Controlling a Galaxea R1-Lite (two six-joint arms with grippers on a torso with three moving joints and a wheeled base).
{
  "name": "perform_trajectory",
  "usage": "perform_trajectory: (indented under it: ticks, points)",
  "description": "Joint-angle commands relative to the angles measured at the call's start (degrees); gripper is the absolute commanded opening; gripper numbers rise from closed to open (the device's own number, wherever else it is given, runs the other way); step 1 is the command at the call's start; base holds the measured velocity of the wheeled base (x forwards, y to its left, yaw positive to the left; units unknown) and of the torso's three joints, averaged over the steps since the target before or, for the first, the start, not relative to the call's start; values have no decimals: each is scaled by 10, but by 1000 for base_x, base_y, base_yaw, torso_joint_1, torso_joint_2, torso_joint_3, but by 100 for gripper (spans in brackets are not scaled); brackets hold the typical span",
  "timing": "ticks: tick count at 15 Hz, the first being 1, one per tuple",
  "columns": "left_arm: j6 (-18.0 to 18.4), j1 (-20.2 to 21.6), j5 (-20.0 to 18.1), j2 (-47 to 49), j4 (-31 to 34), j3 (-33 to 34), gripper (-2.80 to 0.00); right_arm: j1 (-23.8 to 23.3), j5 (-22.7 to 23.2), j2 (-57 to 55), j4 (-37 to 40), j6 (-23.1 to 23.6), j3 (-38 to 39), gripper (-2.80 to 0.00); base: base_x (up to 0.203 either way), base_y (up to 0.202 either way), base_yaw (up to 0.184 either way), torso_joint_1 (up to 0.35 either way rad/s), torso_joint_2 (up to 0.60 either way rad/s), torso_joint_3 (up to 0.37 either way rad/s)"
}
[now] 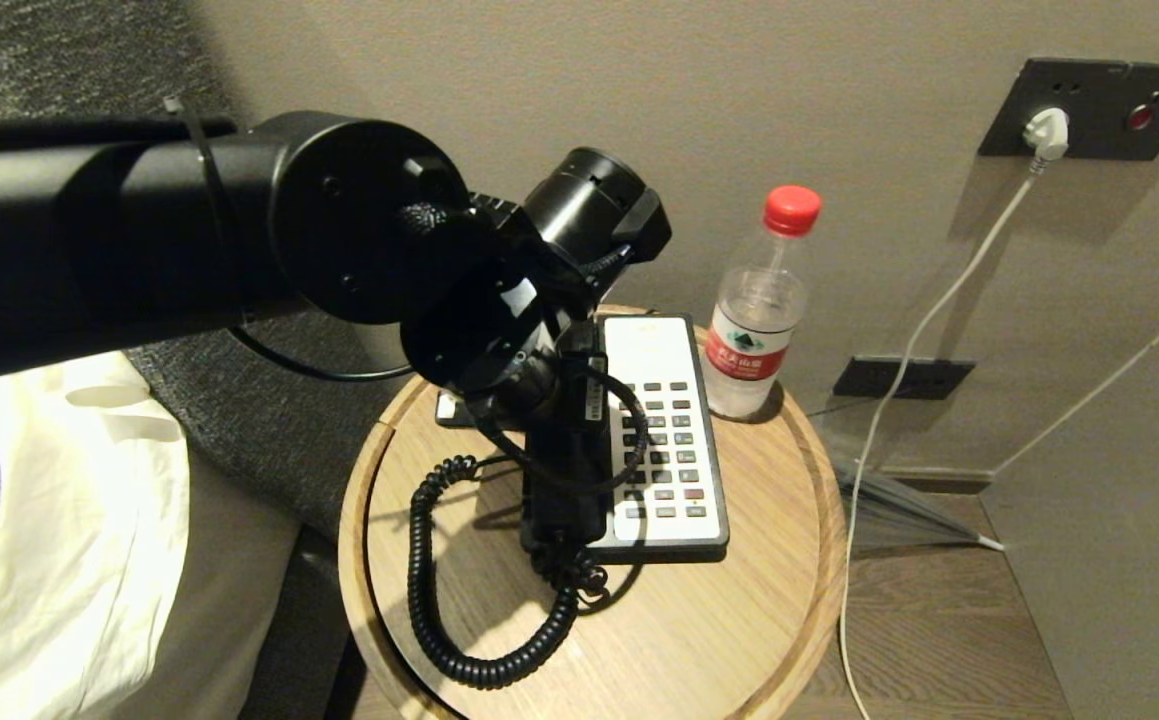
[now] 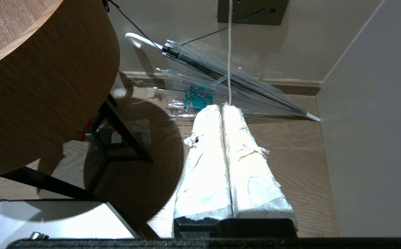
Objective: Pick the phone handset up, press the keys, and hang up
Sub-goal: Pick up the desk phone handset
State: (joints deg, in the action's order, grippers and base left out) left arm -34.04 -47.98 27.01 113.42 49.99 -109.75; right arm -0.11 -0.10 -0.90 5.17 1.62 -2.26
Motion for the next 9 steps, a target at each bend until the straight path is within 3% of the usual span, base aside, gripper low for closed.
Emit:
perform_trajectory:
  ticks: [1, 9]
  points:
    - [-3, -2, 2, -1, 2, 0, 0, 0, 0, 0, 0, 0, 0, -280, 0, 0, 0, 0, 0, 0]
    - [-2, -16, 1, -25, -2, -2, 0, 0, 0, 0, 0, 0, 0, -280, 0, 0, 0, 0, 0, 0]
